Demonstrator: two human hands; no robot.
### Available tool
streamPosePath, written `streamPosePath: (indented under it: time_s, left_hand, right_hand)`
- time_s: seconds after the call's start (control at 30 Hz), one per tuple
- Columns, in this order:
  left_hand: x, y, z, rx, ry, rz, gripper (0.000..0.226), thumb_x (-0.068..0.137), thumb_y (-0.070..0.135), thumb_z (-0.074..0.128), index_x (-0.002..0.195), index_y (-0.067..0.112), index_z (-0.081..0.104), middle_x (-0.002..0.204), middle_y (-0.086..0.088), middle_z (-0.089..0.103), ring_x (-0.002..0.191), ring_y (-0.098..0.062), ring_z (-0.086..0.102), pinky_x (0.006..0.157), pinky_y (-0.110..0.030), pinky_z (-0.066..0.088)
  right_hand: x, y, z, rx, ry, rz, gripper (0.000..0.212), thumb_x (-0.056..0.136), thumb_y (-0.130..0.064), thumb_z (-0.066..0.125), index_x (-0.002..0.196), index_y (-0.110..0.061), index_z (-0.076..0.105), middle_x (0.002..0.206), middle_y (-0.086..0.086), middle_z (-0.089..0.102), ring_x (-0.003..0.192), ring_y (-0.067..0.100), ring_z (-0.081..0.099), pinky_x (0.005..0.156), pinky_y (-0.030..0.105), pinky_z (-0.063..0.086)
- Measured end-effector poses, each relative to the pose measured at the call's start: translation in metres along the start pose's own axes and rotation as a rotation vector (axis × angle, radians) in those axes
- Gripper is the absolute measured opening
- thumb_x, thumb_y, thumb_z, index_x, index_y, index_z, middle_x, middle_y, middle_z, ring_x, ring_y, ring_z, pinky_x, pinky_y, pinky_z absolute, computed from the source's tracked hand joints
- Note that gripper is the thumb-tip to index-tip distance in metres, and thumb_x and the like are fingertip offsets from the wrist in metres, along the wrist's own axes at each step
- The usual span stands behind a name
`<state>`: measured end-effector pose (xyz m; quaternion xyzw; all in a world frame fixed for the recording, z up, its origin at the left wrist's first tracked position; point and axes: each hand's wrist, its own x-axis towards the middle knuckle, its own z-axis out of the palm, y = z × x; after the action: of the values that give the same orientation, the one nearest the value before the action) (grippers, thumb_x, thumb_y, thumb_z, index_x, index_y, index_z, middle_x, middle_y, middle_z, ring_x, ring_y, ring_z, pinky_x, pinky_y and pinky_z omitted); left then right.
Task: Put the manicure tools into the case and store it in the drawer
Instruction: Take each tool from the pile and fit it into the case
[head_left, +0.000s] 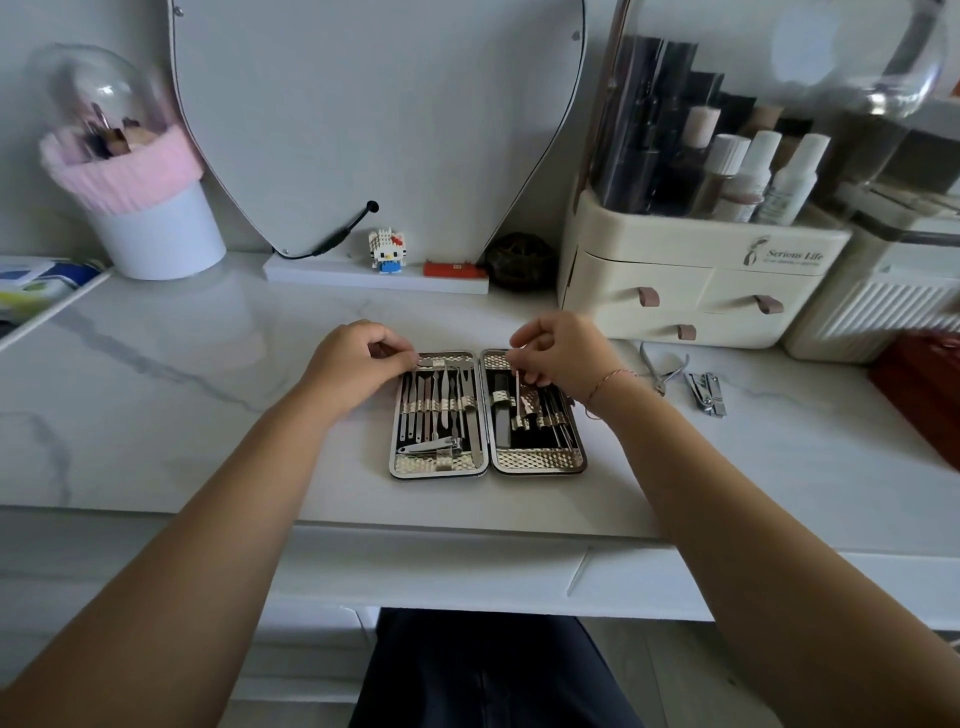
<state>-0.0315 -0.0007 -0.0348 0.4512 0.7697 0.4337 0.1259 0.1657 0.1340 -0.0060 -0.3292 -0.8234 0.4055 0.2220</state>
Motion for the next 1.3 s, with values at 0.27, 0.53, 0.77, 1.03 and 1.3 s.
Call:
streamPosePath:
  time_s: [0.27, 0.53, 0.77, 1.03, 1.3]
  left_hand:
    - [0.001, -0.001, 0.000, -0.011, -0.012, -0.004, 0.009, 0.077, 0.025, 0.075, 0.082, 0.029, 0.068, 0.093, 0.004, 0.066, 0.088, -0.013, 0.059, 0.072, -0.018, 0.040]
    - [0.001, -0.002, 0.000, 0.004, -0.005, 0.005, 0.008, 0.077, 0.026, 0.075, 0.081, 0.029, 0.069, 0.087, 0.010, 0.064, 0.085, -0.010, 0.058, 0.070, -0.019, 0.040]
    - [0.001, -0.002, 0.000, 0.006, -0.005, 0.008, 0.007, 0.077, 0.026, 0.075, 0.082, 0.028, 0.070, 0.089, 0.008, 0.065, 0.084, -0.008, 0.057, 0.070, -0.019, 0.039]
    - [0.000, -0.004, 0.000, -0.023, -0.019, 0.009, 0.010, 0.078, 0.026, 0.075, 0.075, 0.033, 0.068, 0.080, 0.013, 0.067, 0.077, -0.004, 0.058, 0.069, -0.019, 0.040]
    - [-0.003, -0.001, -0.002, -0.025, -0.020, 0.006, 0.011, 0.078, 0.026, 0.075, 0.076, 0.034, 0.067, 0.083, 0.014, 0.067, 0.079, -0.003, 0.058, 0.071, -0.019, 0.041]
  right_hand:
    - [-0.002, -0.005, -0.006, -0.279, -0.096, -0.031, 0.014, 0.082, -0.022, 0.067, 0.089, -0.012, 0.075, 0.063, -0.002, 0.063, 0.053, 0.004, 0.051, 0.049, 0.007, 0.040]
    - [-0.006, -0.008, -0.008, -0.296, -0.112, -0.002, 0.021, 0.083, -0.026, 0.067, 0.091, -0.009, 0.075, 0.057, -0.011, 0.054, 0.043, 0.001, 0.048, 0.039, 0.003, 0.033]
    - [-0.014, -0.003, -0.011, -0.204, -0.030, -0.063, 0.020, 0.086, -0.025, 0.063, 0.093, -0.010, 0.073, 0.063, -0.015, 0.057, 0.053, -0.003, 0.054, 0.053, 0.007, 0.041]
    - [-0.030, 0.049, -0.080, -0.262, 0.402, 0.111, 0.010, 0.079, -0.018, 0.068, 0.080, -0.010, 0.073, 0.070, 0.003, 0.064, 0.065, 0.015, 0.055, 0.067, 0.024, 0.041]
    - [-0.027, 0.057, -0.081, -0.524, 0.315, 0.289, 0.014, 0.074, -0.020, 0.064, 0.060, -0.020, 0.066, 0.072, 0.002, 0.062, 0.077, 0.024, 0.059, 0.063, 0.027, 0.044]
